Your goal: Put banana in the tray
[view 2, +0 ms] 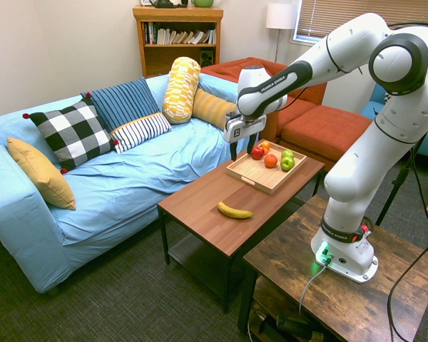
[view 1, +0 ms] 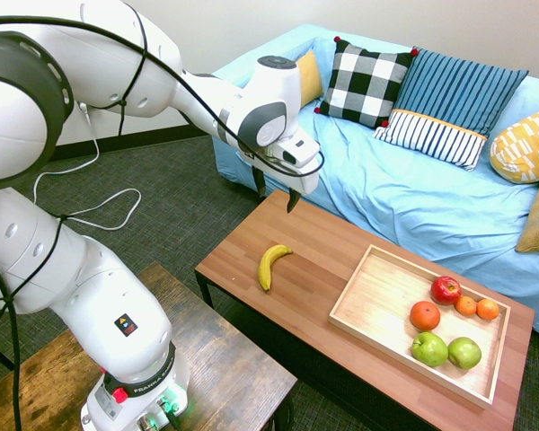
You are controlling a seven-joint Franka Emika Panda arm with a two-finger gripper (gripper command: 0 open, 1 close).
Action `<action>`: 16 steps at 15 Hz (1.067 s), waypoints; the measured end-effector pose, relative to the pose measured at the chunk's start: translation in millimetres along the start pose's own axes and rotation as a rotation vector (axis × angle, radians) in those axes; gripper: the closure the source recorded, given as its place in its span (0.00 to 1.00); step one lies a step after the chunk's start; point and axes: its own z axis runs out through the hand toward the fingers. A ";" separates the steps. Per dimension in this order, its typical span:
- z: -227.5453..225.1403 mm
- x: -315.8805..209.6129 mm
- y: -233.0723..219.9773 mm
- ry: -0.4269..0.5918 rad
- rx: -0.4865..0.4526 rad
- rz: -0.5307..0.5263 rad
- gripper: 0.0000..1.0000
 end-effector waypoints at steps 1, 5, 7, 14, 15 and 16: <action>0.0 0.5 -0.7 0.000 0.000 0.000 0.00; 11.8 3.6 -6.1 0.015 0.006 -0.012 0.00; 32.3 3.1 -14.5 0.021 0.009 -0.031 0.00; 146.3 -14.0 -34.4 0.007 -0.008 -0.072 0.00; 161.2 -15.1 -33.3 0.003 -0.010 -0.072 0.00; 176.0 -16.8 -32.2 -0.002 -0.011 -0.073 0.00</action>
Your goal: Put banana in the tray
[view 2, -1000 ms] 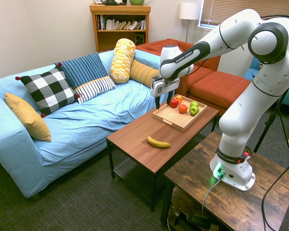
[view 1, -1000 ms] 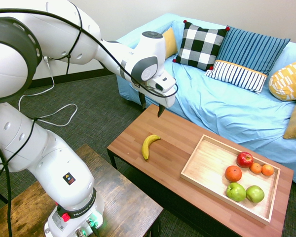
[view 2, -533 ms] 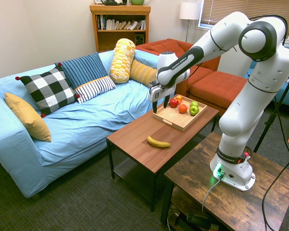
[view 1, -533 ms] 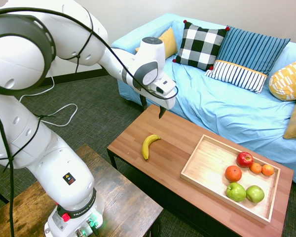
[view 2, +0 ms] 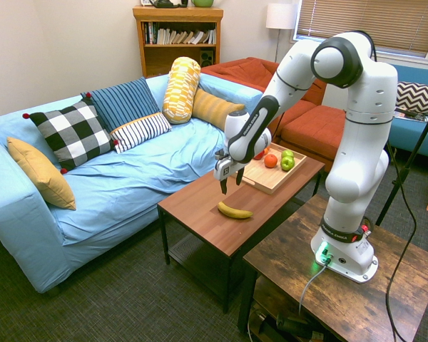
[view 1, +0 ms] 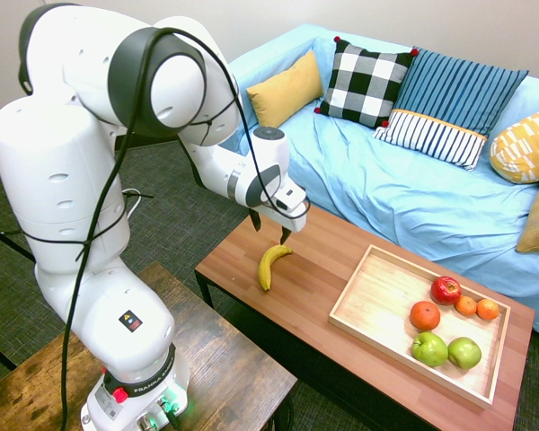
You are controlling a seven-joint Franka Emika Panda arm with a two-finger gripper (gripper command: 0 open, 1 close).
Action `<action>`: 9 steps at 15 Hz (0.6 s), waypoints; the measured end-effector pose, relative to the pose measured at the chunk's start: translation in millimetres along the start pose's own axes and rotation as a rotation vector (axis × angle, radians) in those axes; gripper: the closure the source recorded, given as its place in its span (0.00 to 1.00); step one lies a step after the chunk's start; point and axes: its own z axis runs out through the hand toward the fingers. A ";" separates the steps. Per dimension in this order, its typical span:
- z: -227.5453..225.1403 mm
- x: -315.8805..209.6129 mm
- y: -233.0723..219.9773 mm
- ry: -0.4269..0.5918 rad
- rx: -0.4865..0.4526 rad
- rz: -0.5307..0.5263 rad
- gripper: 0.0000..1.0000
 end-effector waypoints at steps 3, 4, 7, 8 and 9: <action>45.7 -8.6 0.7 -0.007 -0.009 -0.010 0.00; 59.8 -10.5 -0.1 -0.012 -0.014 -0.006 0.00; 91.0 -9.0 -3.8 -0.022 -0.034 0.007 0.00; 97.1 -8.3 -5.7 -0.024 -0.038 0.009 0.00; 101.1 -7.5 -7.8 -0.023 -0.039 0.011 0.00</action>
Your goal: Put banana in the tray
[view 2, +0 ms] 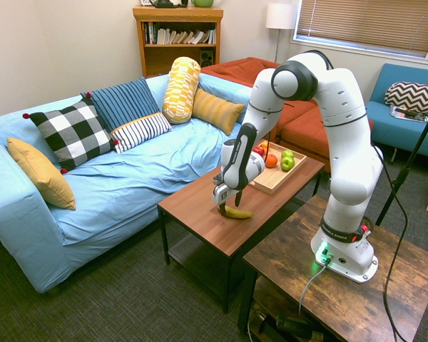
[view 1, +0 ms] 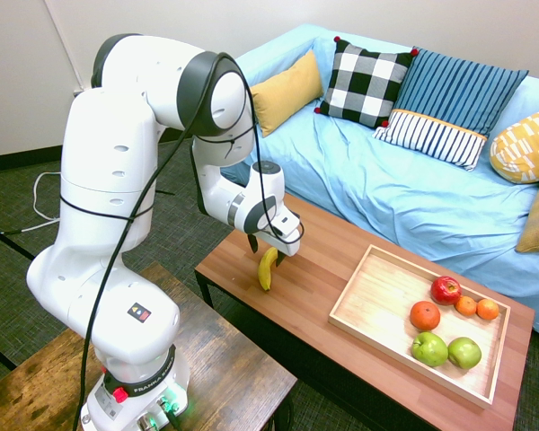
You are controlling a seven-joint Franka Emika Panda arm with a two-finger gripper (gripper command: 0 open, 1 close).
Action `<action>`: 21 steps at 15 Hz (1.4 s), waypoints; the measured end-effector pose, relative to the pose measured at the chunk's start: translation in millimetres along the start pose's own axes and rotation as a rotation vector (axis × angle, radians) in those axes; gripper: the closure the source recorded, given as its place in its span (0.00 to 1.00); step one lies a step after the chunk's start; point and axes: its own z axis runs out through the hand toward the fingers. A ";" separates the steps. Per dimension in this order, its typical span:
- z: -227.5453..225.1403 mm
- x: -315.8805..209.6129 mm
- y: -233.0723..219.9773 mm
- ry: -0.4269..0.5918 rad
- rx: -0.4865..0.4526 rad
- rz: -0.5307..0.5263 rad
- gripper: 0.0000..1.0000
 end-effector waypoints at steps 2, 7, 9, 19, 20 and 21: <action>6.3 1.5 -2.4 0.000 0.000 0.006 0.00; 14.6 3.8 -2.4 -0.009 -0.002 0.020 1.00; 16.9 6.4 -0.8 -0.008 0.000 0.023 1.00; 19.1 8.2 -3.2 -0.008 0.009 0.021 1.00; 18.5 9.4 -2.6 -0.008 0.008 0.026 1.00; 17.3 11.3 -0.8 -0.010 0.001 0.030 1.00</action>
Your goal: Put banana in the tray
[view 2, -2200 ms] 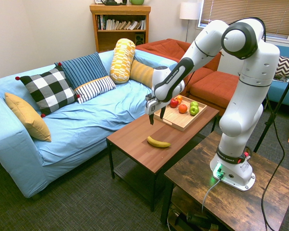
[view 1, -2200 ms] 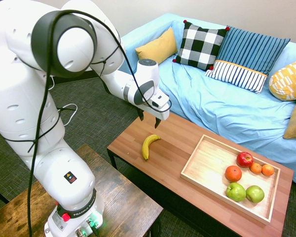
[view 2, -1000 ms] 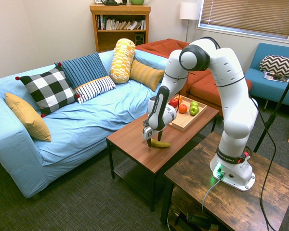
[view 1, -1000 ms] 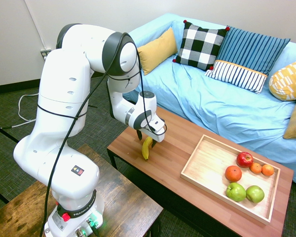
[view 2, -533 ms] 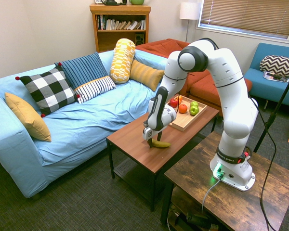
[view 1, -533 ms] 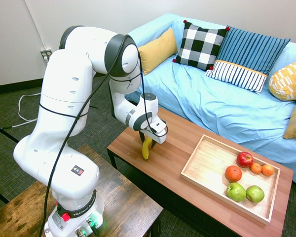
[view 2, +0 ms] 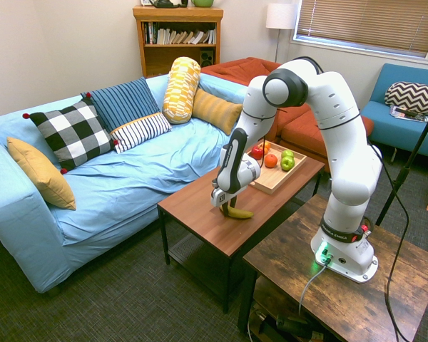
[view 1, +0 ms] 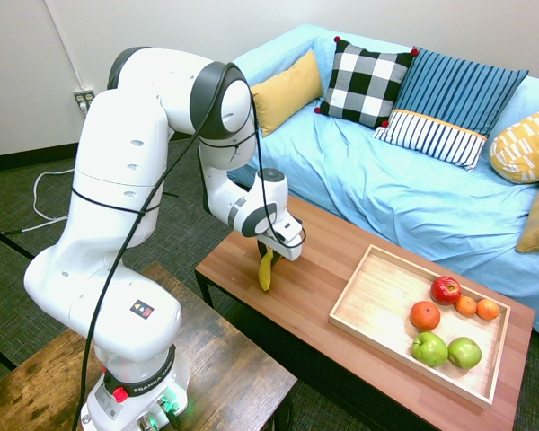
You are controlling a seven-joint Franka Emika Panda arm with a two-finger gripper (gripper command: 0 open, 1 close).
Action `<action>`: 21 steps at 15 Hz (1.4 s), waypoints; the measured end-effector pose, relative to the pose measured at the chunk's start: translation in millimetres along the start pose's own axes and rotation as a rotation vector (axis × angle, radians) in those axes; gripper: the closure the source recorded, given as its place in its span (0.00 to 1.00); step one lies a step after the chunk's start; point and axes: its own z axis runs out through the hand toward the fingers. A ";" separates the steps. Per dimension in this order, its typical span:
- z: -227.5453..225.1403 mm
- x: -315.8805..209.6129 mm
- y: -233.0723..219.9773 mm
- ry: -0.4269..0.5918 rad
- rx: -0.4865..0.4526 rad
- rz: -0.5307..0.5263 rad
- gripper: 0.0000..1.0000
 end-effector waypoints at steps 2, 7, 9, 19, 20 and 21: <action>-16.3 11.4 5.2 0.005 -0.016 0.015 1.00; -101.6 64.6 34.8 0.055 -0.011 0.044 1.00; -131.3 95.6 54.6 0.079 -0.008 0.075 1.00; -123.4 272.8 132.3 0.115 -0.019 0.218 1.00; -112.8 283.3 136.2 0.103 -0.018 0.227 1.00; -101.3 291.2 138.8 0.092 -0.015 0.235 1.00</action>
